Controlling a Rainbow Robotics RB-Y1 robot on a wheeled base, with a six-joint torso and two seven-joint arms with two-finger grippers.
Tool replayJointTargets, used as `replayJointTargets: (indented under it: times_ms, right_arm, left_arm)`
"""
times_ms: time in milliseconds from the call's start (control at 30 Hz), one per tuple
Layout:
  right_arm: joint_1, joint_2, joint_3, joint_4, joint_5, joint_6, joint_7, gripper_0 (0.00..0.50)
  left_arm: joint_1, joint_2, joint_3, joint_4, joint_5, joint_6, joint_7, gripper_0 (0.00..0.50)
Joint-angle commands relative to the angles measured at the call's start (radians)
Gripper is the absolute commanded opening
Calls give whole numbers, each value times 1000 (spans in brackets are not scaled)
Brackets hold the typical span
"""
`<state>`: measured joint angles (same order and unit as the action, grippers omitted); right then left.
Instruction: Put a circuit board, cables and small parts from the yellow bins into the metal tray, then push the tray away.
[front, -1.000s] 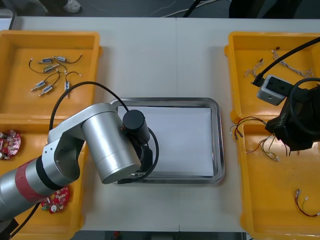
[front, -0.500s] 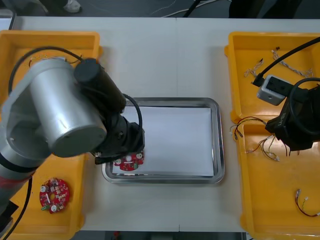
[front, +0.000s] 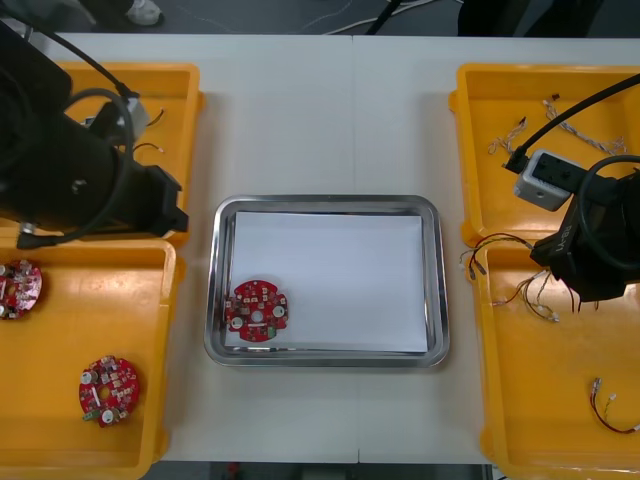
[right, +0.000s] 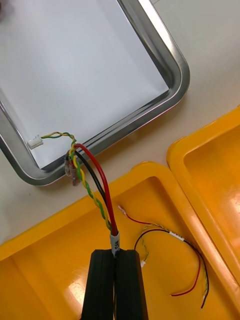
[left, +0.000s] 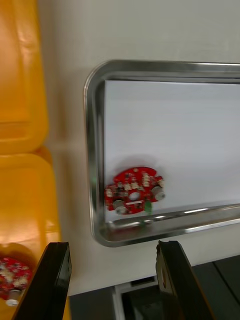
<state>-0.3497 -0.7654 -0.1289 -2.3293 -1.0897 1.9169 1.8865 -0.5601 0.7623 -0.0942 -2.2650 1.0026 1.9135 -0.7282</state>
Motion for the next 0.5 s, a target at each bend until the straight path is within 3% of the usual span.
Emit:
replayJointTargets:
  times_ms: [33,267,500]
  right_arm:
    - [-23,9,11,-25,-4,3,-32,0]
    - [-11,12,17,-13,-2,3,-33,0]
    - [-18,-14,84,-13,-6,-19,-27,0]
  left_arm:
    - [-34,88,88,71,-1,6,-114,500]
    - [-34,104,133,256,-118,6,-292,500]
    - [-58,88,137,450,-216,-100,-399,500]
